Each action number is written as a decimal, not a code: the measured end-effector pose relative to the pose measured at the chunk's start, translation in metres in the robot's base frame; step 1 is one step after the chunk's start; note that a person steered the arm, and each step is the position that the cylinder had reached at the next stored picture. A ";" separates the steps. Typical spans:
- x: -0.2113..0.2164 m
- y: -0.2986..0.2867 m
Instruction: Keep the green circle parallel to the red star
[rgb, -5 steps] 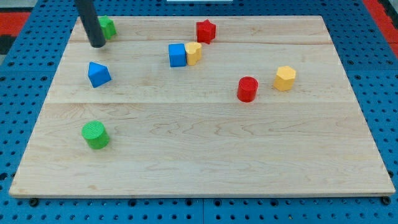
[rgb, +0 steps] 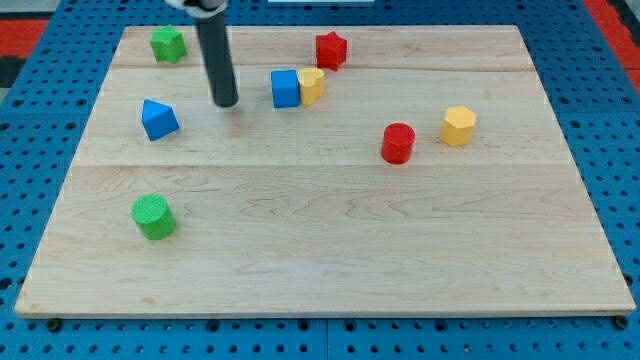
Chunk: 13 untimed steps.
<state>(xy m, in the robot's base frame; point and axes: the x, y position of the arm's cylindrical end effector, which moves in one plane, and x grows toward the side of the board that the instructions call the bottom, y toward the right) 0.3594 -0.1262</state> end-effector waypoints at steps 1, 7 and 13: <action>0.062 0.018; 0.186 -0.050; 0.096 -0.029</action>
<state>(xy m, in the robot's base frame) 0.4553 -0.1548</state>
